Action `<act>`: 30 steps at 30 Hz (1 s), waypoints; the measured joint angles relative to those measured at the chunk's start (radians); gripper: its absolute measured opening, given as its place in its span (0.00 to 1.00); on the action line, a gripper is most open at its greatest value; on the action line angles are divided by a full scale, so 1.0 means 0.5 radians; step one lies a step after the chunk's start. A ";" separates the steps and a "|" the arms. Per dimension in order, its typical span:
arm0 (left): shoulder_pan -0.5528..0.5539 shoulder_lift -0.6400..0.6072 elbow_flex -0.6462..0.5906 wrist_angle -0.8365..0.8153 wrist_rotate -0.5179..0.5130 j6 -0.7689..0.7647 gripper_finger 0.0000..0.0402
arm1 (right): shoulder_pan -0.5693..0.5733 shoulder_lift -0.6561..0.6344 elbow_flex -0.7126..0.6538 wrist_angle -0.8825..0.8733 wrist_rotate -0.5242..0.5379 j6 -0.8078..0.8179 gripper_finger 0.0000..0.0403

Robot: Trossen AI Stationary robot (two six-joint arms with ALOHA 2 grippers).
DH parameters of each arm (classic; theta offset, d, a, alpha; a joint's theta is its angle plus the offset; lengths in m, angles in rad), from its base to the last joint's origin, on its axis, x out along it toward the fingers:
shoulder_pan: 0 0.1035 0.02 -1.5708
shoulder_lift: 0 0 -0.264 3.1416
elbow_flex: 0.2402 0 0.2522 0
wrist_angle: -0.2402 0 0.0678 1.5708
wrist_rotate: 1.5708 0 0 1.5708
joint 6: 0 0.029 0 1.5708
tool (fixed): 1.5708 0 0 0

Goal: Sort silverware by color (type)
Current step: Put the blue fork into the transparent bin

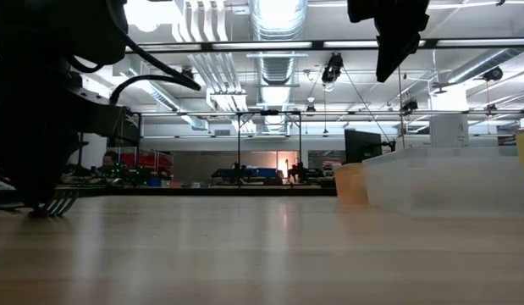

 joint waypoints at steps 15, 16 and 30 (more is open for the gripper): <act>0.036 -0.078 0.073 0.075 0.057 -0.118 0.09 | 0.000 0.000 -0.002 0.045 0.001 0.000 0.32; 0.036 -0.094 0.098 0.073 0.056 -0.133 0.09 | 0.000 0.000 -0.002 0.047 0.001 0.000 0.32; 0.045 0.026 0.349 -0.089 -0.050 -0.349 0.09 | 0.000 0.000 -0.002 0.056 0.001 -0.013 0.32</act>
